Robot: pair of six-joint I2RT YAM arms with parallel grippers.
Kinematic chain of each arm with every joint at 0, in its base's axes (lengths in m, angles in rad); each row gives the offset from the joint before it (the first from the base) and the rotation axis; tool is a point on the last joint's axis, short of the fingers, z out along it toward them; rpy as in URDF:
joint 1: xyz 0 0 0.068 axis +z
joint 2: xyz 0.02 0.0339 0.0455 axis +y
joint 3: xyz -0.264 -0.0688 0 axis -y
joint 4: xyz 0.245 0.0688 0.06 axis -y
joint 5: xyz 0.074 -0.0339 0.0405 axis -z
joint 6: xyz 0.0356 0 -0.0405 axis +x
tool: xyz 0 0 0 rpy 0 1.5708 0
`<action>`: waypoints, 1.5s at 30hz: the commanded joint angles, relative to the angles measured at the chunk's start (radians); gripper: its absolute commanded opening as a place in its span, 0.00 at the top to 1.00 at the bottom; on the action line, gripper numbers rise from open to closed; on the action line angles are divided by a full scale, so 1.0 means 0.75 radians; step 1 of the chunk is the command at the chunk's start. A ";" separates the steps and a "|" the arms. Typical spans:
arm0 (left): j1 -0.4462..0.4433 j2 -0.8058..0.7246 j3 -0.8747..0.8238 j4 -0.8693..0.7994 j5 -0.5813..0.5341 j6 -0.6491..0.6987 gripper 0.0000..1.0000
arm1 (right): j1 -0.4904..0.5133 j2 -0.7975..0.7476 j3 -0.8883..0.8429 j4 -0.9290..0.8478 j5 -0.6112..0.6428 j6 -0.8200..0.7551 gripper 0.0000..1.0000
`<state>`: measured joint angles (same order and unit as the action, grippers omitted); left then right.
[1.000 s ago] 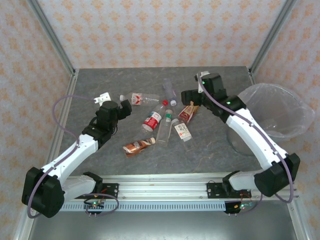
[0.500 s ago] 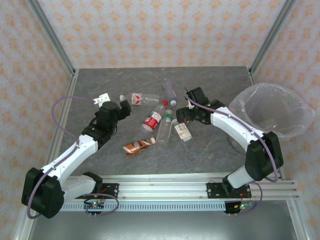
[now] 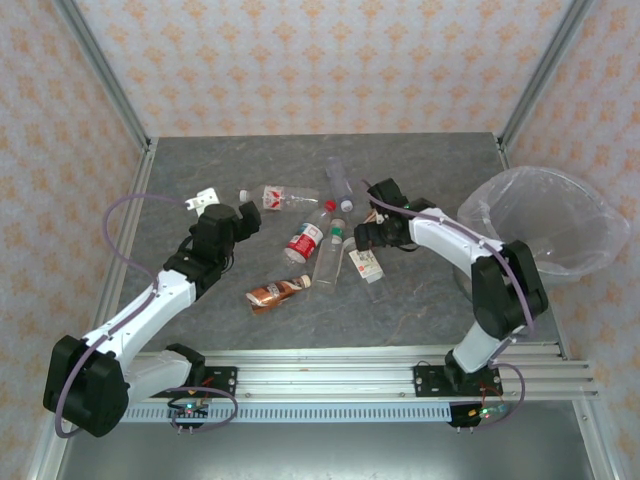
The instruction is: Put the plastic bottles in the bin
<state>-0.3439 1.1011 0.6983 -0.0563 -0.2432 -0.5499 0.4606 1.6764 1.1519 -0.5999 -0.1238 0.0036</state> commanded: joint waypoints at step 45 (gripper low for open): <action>0.012 0.009 -0.041 -0.027 -0.048 -0.025 0.00 | 0.099 -0.116 -0.362 0.303 -0.270 0.234 0.37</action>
<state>-0.3439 1.0969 0.6777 -0.0631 -0.2443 -0.5533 0.5282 1.6310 0.8974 -0.4129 -0.3584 0.1719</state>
